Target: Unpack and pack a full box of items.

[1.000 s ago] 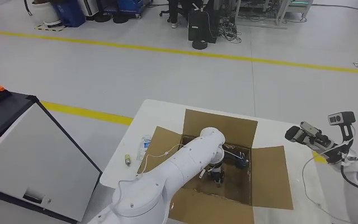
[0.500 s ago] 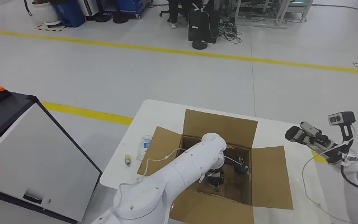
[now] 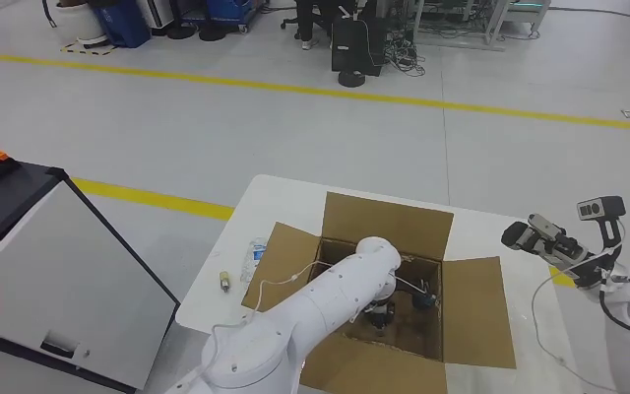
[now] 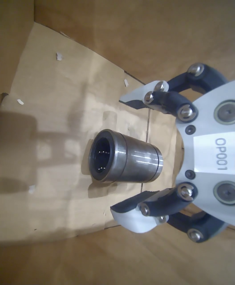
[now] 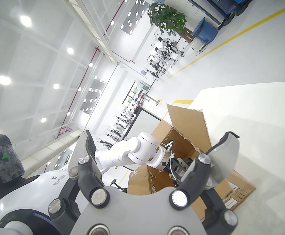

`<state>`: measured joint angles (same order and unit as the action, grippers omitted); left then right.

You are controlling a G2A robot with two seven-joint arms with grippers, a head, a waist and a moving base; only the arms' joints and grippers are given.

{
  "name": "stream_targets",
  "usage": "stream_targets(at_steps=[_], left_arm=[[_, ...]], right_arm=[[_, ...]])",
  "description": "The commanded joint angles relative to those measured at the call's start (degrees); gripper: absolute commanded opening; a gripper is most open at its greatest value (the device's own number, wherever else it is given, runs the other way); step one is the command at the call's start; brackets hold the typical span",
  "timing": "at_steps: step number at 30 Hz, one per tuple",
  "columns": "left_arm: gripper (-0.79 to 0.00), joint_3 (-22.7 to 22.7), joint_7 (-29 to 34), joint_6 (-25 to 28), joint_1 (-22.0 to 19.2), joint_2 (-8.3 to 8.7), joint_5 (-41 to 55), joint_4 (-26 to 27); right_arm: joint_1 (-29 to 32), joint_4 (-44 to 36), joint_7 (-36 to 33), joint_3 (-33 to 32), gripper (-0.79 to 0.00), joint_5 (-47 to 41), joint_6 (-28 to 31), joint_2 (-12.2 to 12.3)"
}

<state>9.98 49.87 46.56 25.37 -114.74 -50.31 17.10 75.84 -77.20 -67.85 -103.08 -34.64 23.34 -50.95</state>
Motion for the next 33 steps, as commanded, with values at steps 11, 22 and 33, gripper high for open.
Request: stream_targets(at_steps=[11,22,33], left_arm=[[-0.785,0.81,0.48,-1.23,0.33,-0.08,-0.78,-0.06],[-0.785,3.69,0.42,-1.35,-1.52,0.44,2.69,-2.58],[-0.785,6.91,-1.57,3.91,-2.93,3.15,6.61,-1.63]], right_arm=[[0.00,0.00,0.01,0.00,0.000,0.00,0.00,0.00],[0.00,0.00,0.01,0.00,0.000,0.00,0.00,0.00],[0.00,0.00,0.01,0.00,0.000,0.00,0.00,0.00]])
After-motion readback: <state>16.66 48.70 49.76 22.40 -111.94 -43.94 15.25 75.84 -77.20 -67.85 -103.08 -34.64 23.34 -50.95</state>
